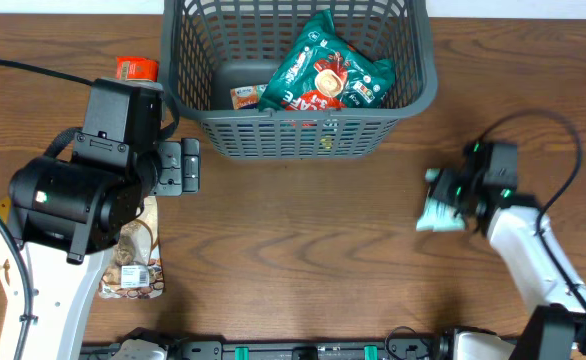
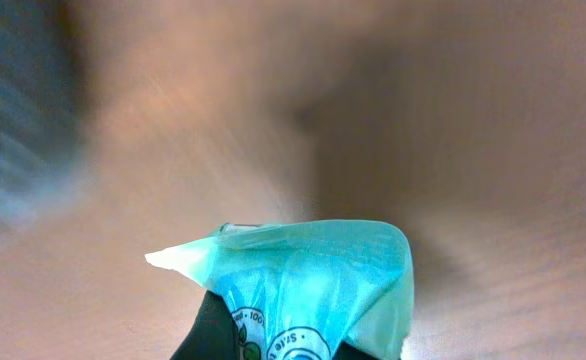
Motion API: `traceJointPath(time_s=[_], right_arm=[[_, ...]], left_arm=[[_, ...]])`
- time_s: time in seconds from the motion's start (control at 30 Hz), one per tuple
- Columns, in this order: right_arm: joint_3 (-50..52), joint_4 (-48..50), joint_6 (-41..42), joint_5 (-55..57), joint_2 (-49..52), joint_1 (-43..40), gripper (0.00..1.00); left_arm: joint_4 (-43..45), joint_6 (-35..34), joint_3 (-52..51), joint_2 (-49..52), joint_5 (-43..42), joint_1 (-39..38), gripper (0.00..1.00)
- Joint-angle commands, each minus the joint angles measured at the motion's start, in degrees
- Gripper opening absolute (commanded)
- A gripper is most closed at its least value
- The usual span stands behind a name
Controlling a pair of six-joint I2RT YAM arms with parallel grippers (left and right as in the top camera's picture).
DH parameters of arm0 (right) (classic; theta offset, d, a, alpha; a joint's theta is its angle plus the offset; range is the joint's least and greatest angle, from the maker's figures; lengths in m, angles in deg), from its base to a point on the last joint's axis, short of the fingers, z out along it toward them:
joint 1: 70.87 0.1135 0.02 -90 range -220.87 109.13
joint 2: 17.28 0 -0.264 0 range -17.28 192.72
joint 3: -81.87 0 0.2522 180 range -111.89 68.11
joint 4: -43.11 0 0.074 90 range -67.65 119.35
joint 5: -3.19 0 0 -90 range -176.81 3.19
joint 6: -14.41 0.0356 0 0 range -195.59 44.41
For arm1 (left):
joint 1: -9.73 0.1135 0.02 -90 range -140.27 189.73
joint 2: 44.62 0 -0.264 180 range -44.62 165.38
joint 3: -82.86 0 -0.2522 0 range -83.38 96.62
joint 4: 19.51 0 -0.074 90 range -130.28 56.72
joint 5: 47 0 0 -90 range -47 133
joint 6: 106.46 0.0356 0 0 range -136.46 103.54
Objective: Pack container
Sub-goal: 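Carry the light-blue packet into the basket and release it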
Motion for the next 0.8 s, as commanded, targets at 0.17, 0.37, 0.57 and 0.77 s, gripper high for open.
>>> traceJointPath(time_s=[0.17,0.37,0.57,0.77], right_arm=[[-32.0,-7.3,-7.5,0.8,-0.6,0.4,0.01],[-49.2,-12.2,-29.6,-10.6,-0.2,3.3,0.01],[-58.5,-15.0,-48.0,-18.3,3.0,10.9,0.01],[-63.7,-15.4,-50.9,-18.2,12.8,17.7,0.00]], left_arm=[[-0.3,-0.9,-0.2,0.1,0.7,-0.1,0.94],[0.0,-1.0,-0.2,0.1,0.7,-0.1,1.00],[0.9,-3.3,-0.2,0.1,0.7,0.5,0.99],[0.9,-3.8,-0.2,0.1,0.7,1.9,0.99]])
